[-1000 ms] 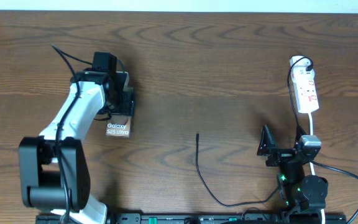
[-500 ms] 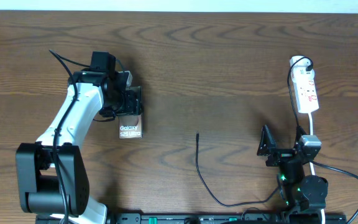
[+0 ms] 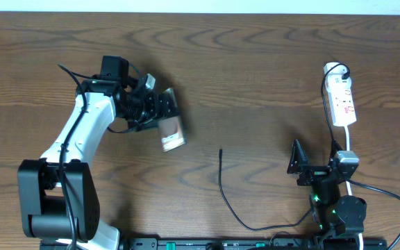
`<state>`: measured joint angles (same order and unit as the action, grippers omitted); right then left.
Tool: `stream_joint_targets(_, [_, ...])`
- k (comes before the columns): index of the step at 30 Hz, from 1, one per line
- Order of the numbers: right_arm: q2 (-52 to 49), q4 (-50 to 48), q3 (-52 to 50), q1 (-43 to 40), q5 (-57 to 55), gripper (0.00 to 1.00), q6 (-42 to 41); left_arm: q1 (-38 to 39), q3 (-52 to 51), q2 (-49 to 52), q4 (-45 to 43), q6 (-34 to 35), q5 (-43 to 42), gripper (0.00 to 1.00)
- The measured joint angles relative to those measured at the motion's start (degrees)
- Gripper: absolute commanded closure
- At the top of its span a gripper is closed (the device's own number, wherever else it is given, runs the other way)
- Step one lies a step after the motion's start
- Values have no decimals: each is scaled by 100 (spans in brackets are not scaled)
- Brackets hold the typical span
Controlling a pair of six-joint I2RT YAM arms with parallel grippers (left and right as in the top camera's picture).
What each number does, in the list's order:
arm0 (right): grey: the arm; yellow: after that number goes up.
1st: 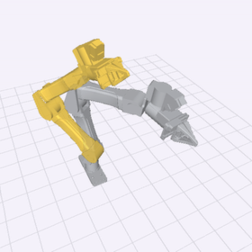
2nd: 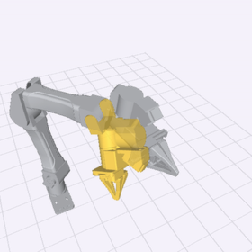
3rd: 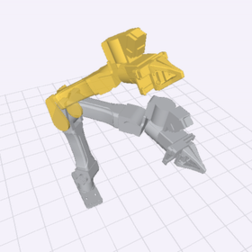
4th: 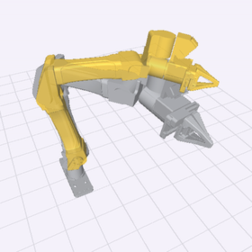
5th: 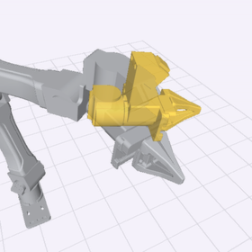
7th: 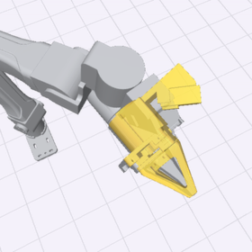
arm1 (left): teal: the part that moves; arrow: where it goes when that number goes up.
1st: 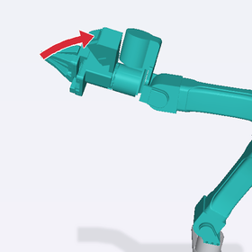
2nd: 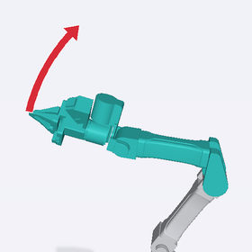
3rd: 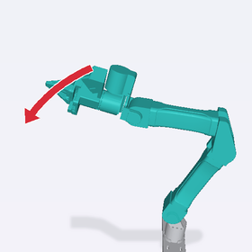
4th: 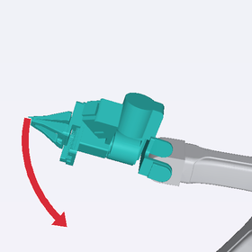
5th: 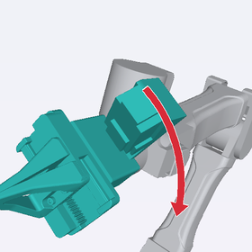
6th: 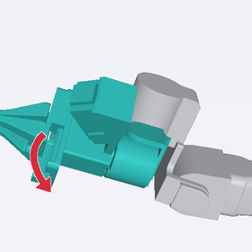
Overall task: Plug charger to phone and switch on socket
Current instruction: 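Lift the phone with the left gripper and tilt it upright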
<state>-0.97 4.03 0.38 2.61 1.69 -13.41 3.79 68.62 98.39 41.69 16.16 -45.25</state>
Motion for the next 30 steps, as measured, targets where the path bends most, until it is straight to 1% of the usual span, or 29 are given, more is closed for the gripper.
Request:
stream_joint_targets(4, [0,0,0,0,0,1,0,0,0,0,-356,654,-1062,92])
stream_joint_targets(9, [0,0,0,0,0,1,0,0,0,0,-973,1902,-2098,93])
stream_joint_targets(15, [0,0,0,0,0,1,0,-22,0,0,-1231,3770,-2579,93])
stream_joint_targets(18, [0,0,0,0,0,1,0,-98,0,0,-1235,4457,-2750,93])
stream_joint_targets(22, [0,0,0,0,0,1,0,-251,0,0,-1235,4968,-2962,93])
stream_joint_targets(30, [0,0,0,0,0,1,0,-542,0,0,-1237,5270,-3270,92])
